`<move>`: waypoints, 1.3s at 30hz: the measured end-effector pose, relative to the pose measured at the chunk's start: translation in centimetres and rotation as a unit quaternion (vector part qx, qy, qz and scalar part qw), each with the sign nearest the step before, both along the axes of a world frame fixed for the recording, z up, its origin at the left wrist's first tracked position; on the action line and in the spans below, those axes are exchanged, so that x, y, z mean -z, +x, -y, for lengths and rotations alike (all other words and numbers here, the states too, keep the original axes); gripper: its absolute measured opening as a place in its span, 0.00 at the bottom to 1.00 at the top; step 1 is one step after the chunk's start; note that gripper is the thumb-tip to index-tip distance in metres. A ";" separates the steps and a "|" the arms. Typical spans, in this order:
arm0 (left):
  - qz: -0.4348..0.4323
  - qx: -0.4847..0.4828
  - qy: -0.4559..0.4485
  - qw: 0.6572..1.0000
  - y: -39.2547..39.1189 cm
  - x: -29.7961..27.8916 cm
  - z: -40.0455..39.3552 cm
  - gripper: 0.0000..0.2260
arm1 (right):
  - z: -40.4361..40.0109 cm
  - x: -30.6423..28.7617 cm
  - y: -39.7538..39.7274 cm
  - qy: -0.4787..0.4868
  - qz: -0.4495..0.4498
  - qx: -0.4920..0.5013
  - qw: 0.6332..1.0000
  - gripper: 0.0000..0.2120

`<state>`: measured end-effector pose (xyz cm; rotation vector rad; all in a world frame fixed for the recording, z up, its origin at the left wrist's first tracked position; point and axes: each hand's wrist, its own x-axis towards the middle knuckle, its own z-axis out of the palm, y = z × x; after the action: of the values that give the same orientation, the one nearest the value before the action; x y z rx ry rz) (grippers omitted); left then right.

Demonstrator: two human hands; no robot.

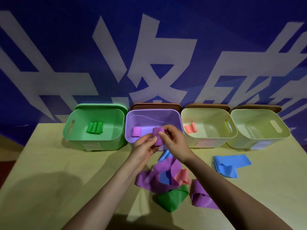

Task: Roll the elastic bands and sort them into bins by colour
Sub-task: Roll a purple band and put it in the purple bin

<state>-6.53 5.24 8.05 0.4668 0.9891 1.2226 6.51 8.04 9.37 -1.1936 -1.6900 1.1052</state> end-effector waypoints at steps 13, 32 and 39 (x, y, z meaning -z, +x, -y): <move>-0.559 -0.088 -0.001 0.825 -11.1 5.4 -9.3 0.08 | -13.7 10.8 -6.3 -0.243 0.156 0.084 0.954 0.18; -0.544 -0.081 0.007 0.835 -11.6 7.9 -10.8 0.11 | -16.1 15.3 -10.0 -0.297 0.273 0.058 0.913 0.18; -0.530 -0.085 0.005 0.844 -11.6 8.1 -10.7 0.11 | -16.3 15.3 -9.4 -0.276 0.273 0.066 0.919 0.12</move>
<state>-18.14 15.97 0.00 1.1458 1.9925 1.0896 -2.93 24.38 -5.89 -2.1021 -1.6968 1.2886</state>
